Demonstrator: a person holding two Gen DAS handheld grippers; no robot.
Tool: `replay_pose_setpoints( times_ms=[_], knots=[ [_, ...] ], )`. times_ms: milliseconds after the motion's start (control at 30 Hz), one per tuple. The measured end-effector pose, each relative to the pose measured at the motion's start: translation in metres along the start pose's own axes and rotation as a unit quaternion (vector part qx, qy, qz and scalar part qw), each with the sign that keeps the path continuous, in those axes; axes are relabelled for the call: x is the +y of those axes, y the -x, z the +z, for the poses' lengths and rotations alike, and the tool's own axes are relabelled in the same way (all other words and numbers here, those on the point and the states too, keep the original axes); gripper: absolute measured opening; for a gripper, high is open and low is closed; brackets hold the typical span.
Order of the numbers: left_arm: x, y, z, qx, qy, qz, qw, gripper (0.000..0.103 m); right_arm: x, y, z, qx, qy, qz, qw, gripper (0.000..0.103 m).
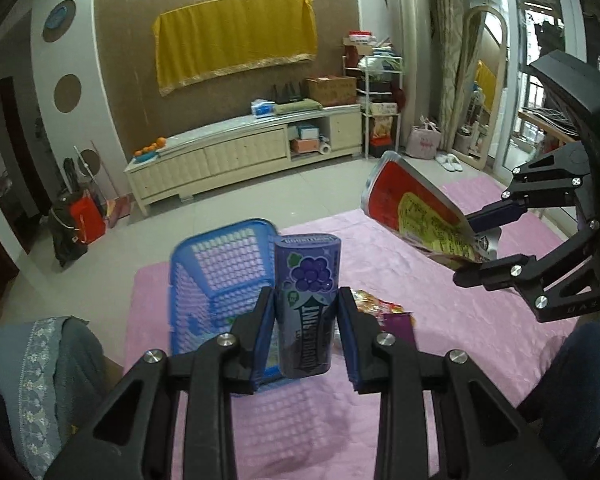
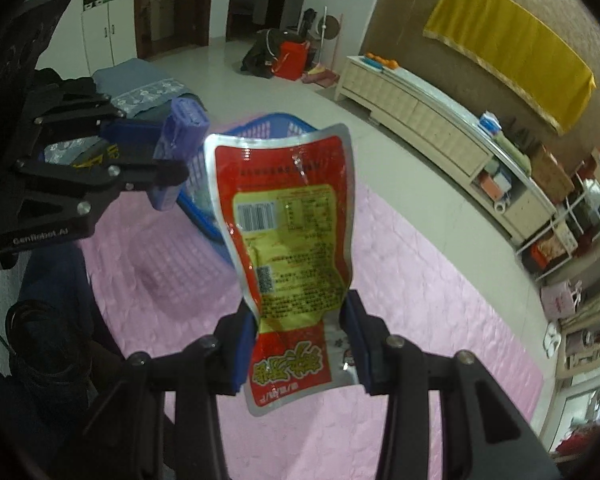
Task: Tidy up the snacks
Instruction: 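Carry the gum box and sauce pack up over the blue basket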
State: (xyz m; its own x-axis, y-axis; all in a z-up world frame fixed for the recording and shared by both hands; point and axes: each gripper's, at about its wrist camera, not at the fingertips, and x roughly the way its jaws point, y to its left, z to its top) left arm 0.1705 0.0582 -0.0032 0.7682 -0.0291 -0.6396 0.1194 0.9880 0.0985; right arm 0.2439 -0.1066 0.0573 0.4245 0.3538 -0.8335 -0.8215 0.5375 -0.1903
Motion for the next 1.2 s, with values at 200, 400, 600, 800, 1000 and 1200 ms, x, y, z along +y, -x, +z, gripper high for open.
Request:
replay_pose_setpoints(
  times_ms=[200,400,600,800,1000,1200],
  knots=[
    [0.031,-0.008,0.000,0.013,0.015,0.013,0.9997,0.029,0.011,-0.008,0.036,0.000,0.033,0.000,0.999,0.046],
    [0.051,-0.019,0.000,0.025,0.032,0.019,0.9990,0.029,0.014,-0.030,0.065,0.001,0.062,0.005,0.998,0.046],
    [0.066,-0.039,0.001,0.037,0.036,0.022,0.9985,0.029,0.014,-0.067,0.092,0.013,0.093,0.014,0.995,0.047],
    [0.085,-0.066,0.001,0.048,0.047,0.019,0.9976,0.029,0.013,-0.113,0.109,0.027,0.120,0.032,0.992,0.047],
    [0.103,-0.092,-0.009,0.061,0.069,0.021,0.9955,0.029,0.010,-0.156,0.121,0.040,0.141,0.051,0.988,0.048],
    [0.113,-0.107,-0.015,0.068,0.087,0.017,0.9937,0.029,0.011,-0.192,0.132,0.050,0.174,0.049,0.982,0.048]
  ],
)
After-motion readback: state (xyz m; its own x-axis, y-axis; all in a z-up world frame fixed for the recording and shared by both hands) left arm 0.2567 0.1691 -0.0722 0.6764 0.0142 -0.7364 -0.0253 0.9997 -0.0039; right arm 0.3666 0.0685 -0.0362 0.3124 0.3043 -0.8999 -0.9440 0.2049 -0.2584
